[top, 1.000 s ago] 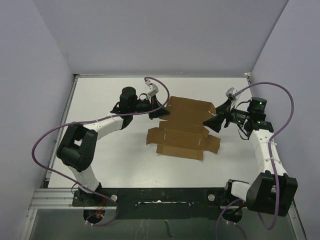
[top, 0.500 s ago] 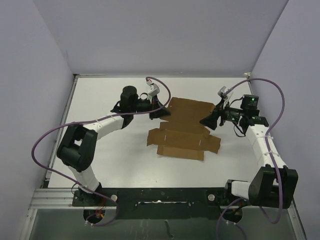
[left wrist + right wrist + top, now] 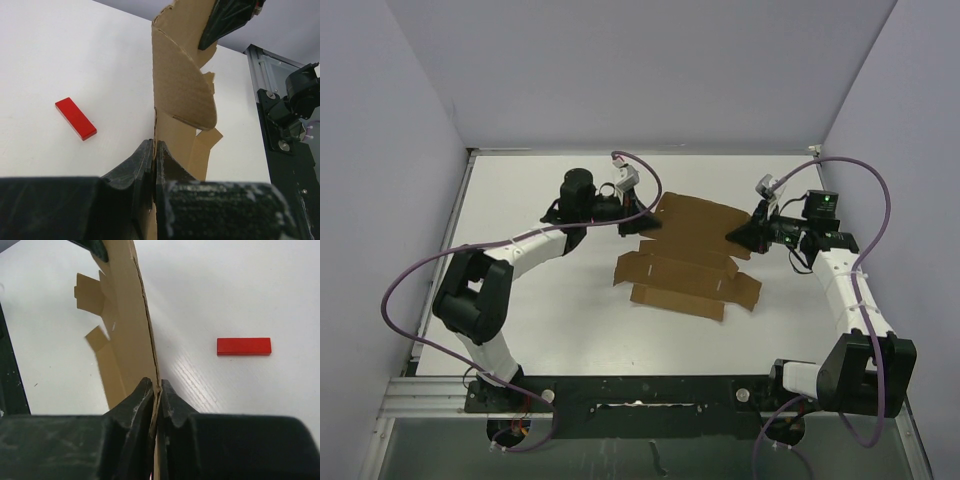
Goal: Fold the paper box
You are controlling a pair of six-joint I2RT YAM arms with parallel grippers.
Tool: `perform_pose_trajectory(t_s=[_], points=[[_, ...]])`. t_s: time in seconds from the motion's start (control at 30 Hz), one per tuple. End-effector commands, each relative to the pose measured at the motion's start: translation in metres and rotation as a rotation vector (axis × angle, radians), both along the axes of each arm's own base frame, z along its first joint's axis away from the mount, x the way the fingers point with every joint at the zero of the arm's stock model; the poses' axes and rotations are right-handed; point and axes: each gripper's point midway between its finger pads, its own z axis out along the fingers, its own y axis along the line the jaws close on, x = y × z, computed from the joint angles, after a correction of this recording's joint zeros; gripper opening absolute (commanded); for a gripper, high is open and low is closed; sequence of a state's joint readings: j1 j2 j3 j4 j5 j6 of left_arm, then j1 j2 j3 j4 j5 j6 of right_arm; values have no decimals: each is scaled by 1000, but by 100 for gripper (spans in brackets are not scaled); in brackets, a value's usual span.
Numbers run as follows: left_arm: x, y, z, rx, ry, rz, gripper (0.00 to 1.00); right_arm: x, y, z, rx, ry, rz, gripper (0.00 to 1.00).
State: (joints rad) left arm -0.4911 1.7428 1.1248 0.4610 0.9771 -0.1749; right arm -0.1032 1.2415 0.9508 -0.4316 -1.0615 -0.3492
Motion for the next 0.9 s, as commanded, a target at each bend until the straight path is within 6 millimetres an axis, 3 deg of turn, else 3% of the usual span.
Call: perform_pose_trajectory(t_s=[0.0,0.07,0.2,0.3,0.5,0.7,0.87], points=[[-4,1,60,-72,-144,-11,0,-7,8,30,34,-96,74,0],[0,2,61,-73,-136,25,0,-10,8,33,45,-101,81,0],[15,15,66,-67,-93,172,30,-16,4,40,83,-99,64,0],[21,38,66,-72,-50,322,49,-20,1,47,117,-100,53,0],[-2,92,34,-92,62,596,73,-22,1,49,145,-87,57,0],[-32,123,-16,-154,253,728,74,-24,3,51,188,-58,68,0],[-38,128,-51,-156,334,761,62,-25,4,51,208,-44,73,0]])
